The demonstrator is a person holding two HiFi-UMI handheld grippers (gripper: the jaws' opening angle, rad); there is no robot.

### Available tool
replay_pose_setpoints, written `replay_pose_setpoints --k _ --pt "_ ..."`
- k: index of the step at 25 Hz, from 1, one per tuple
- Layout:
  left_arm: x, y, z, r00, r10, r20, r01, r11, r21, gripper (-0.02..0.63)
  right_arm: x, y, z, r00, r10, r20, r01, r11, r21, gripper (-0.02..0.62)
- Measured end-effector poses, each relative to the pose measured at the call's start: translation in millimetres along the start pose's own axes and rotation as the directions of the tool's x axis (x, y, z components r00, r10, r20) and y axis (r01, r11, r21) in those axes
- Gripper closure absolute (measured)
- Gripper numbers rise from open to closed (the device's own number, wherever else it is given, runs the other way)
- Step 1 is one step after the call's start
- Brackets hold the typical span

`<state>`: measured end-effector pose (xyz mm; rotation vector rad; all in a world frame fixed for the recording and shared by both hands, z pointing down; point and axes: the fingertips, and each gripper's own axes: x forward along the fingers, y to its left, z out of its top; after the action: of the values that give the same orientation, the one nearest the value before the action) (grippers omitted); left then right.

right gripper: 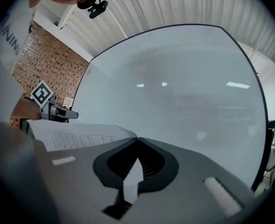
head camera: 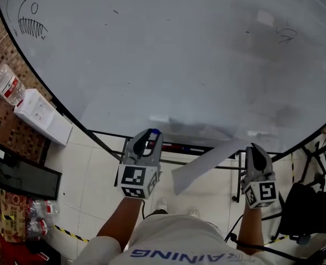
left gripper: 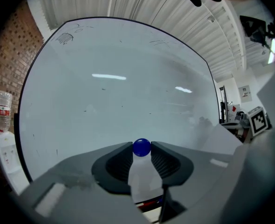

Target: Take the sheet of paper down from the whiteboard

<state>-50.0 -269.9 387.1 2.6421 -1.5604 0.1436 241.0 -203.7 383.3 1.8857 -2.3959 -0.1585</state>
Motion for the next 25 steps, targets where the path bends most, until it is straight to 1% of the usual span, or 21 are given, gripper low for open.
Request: replay_pose_setpoints --k 12,25 --pt "-9.2 -15.0 7.1 1.0 -0.014 0.024 0.014 1.0 0.008 0.476 -13.9 -1.6 12.6 0.999 -0.001 0.041 0.002 1.0 -0.01 0.589" --pt "-10.1 -17.4 7.5 1.0 -0.009 0.024 0.008 1.0 0.01 0.476 -13.0 -0.1 14.3 0.999 0.01 0.044 -0.009 1.0 -0.023 0.589"
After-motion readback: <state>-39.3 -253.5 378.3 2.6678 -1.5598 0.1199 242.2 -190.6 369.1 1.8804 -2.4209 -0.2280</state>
